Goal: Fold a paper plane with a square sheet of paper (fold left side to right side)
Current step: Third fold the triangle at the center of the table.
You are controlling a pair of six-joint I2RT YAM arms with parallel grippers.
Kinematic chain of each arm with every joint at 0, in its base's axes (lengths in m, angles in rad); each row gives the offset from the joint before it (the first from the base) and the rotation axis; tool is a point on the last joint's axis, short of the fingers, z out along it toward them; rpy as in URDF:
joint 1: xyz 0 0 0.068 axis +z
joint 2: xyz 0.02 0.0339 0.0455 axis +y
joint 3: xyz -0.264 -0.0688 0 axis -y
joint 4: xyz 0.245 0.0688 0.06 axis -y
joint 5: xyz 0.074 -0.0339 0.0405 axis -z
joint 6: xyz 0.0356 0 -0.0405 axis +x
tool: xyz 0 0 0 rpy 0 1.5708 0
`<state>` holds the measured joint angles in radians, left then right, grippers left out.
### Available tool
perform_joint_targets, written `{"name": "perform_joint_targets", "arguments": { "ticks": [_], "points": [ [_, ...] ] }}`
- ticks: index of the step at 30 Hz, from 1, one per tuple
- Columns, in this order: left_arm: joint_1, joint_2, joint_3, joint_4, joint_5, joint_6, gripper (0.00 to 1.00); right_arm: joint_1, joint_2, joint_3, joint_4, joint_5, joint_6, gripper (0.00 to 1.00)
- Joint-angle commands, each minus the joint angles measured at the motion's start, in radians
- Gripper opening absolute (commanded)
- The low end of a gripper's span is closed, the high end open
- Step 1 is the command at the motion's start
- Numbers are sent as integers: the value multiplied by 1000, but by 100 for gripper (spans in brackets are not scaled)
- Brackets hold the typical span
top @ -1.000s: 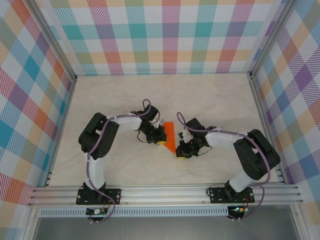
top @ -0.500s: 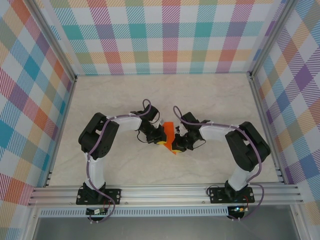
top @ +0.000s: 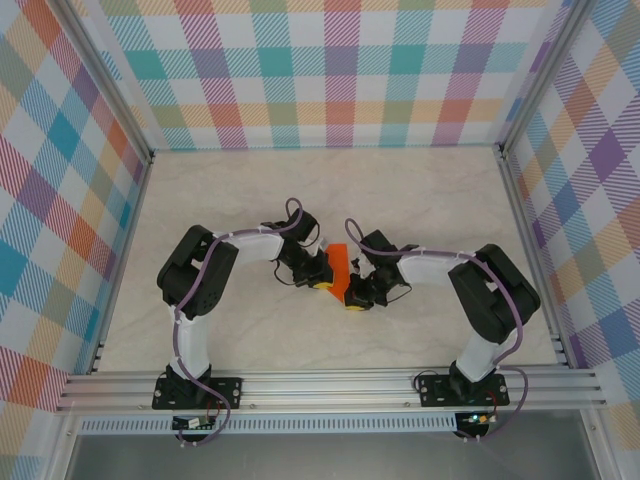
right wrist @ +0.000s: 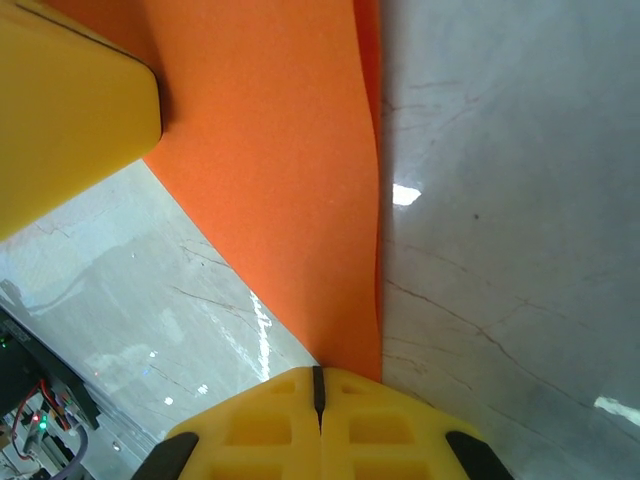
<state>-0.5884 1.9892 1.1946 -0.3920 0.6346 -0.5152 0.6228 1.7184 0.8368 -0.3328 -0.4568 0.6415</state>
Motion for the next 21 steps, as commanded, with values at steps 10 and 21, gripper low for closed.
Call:
{"name": "perform_joint_targets", "arguments": {
  "ticks": [10, 21],
  "points": [
    [-16, -127, 47, -89, -24, 28, 19, 3, 67, -37, -98, 87, 53, 0],
    [-97, -140, -50, 0, 22, -37, 8, 3, 70, -27, -108, 98, 40, 0]
  ]
}}
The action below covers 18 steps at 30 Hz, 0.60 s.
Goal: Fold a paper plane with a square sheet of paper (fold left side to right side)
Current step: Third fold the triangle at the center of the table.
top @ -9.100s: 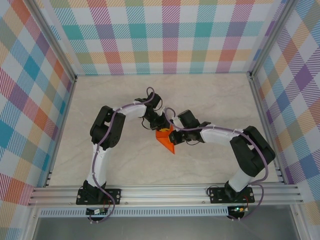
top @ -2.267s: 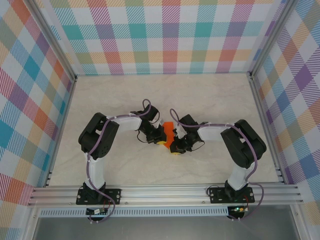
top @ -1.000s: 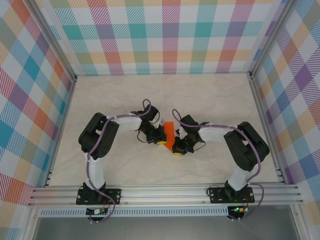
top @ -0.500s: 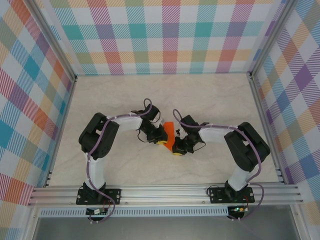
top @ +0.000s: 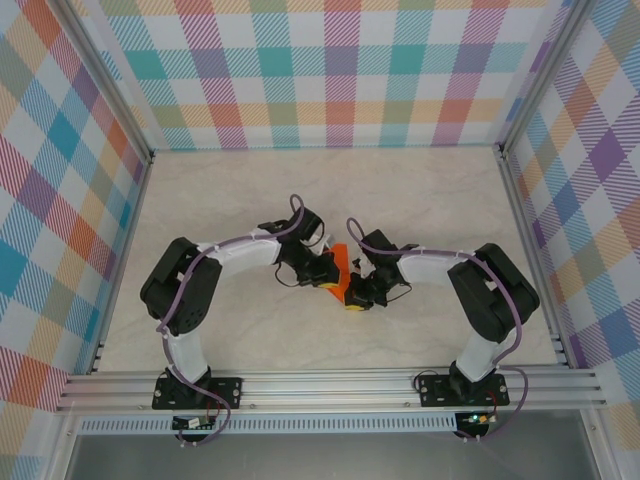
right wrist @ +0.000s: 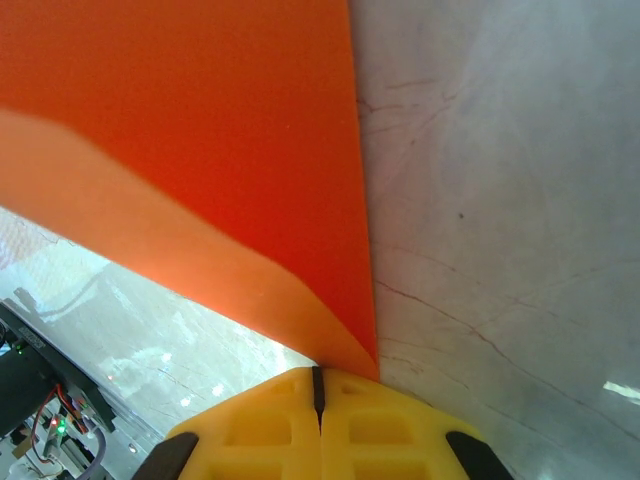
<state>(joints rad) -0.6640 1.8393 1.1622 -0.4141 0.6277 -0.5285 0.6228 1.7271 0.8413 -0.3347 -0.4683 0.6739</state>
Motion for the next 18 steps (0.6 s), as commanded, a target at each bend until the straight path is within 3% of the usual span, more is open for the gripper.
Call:
{"name": "perform_joint_targets", "arguments": {
  "ticks": [1, 18],
  "points": [
    [-26, 17, -17, 35, 30, -30, 7, 3, 59, -29, -109, 109, 7, 0],
    [-46, 134, -4, 60, -21, -26, 5, 3, 48, -28, -133, 128, 0, 0]
  ]
}}
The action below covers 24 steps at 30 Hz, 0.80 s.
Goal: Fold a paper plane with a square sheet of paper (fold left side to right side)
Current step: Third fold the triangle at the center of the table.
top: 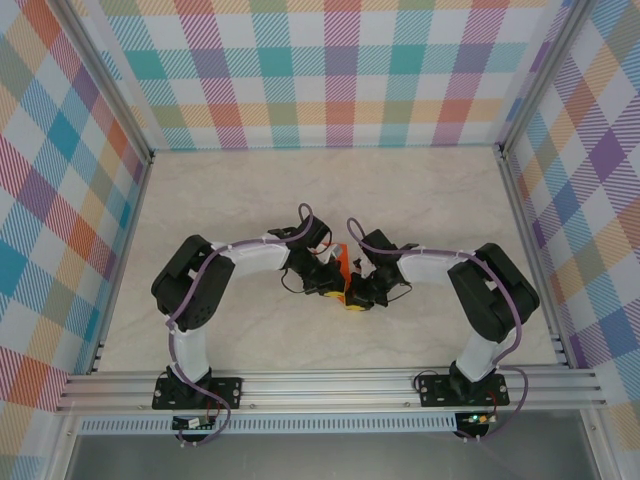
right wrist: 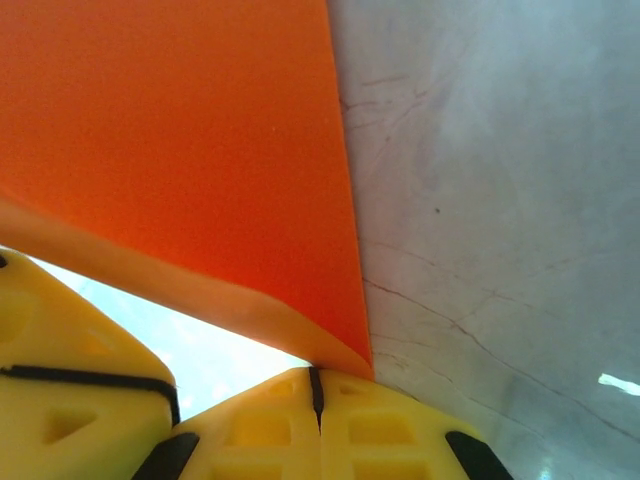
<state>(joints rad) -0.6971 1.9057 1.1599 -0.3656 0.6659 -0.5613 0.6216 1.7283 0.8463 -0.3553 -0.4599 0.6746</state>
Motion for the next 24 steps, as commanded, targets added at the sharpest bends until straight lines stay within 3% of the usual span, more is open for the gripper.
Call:
{"name": "perform_joint_targets", "arguments": {
  "ticks": [1, 12, 24],
  "points": [
    [-12, 63, -10, 16, -65, 7, 4, 4, 46, -35, -108, 116, 2, 0],
    [31, -44, -66, 59, -41, 1, 4, 4, 61, -39, -75, 92, 14, 0],
    [31, -14, -56, 139, -10, -22, 5, 4, 68, -29, -91, 98, 5, 0]
  ]
}}
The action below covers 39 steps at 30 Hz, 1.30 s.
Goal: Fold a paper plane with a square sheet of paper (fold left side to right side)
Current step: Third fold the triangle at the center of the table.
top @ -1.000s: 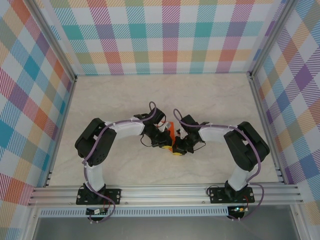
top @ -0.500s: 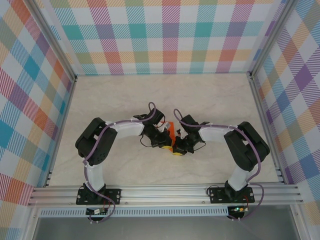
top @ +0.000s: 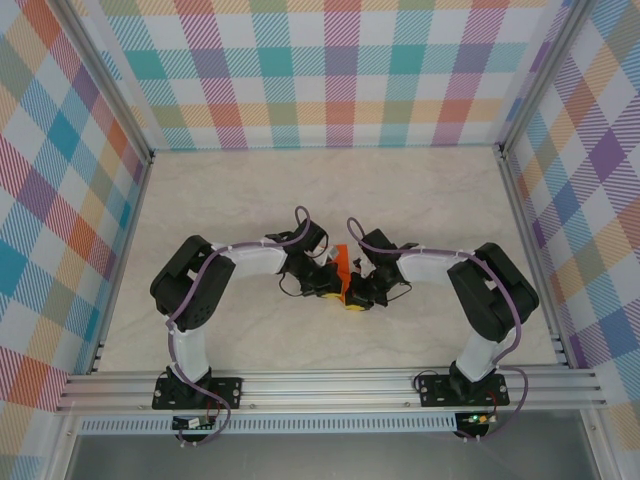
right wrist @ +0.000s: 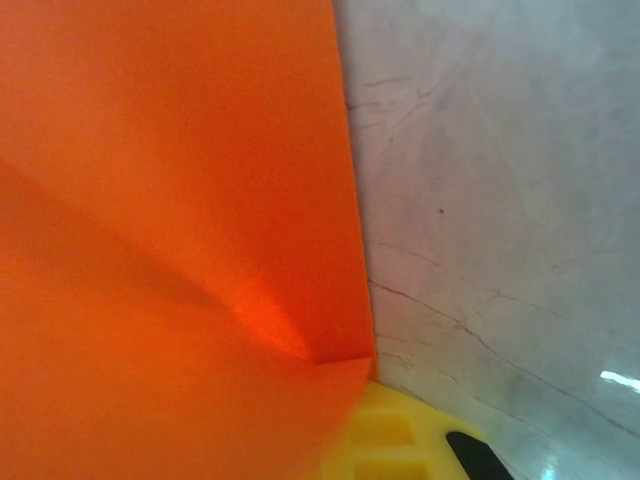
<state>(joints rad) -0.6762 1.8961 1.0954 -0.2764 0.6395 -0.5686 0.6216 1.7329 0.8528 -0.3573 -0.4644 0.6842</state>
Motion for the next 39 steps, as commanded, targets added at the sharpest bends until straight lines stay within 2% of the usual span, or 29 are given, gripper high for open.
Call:
{"name": "perform_joint_targets", "arguments": {
  "ticks": [1, 13, 22, 29, 39],
  "points": [
    [10, -3, 15, 47, 15, -16, 5, 5, 66, -33, -88, 101, -3, 0],
    [13, -2, 23, -68, -49, 31, 4, 4, 70, -30, -87, 96, -6, 0],
    [49, -150, -25, -127, -61, 50, 5, 4, 68, -23, -94, 99, -13, 0],
    [12, -91, 15, -45, -12, 8, 5, 4, 72, -20, -97, 100, -11, 0],
    [-13, 19, 89, -54, -26, 26, 4, 4, 74, -14, -107, 99, -16, 0]
  ]
}}
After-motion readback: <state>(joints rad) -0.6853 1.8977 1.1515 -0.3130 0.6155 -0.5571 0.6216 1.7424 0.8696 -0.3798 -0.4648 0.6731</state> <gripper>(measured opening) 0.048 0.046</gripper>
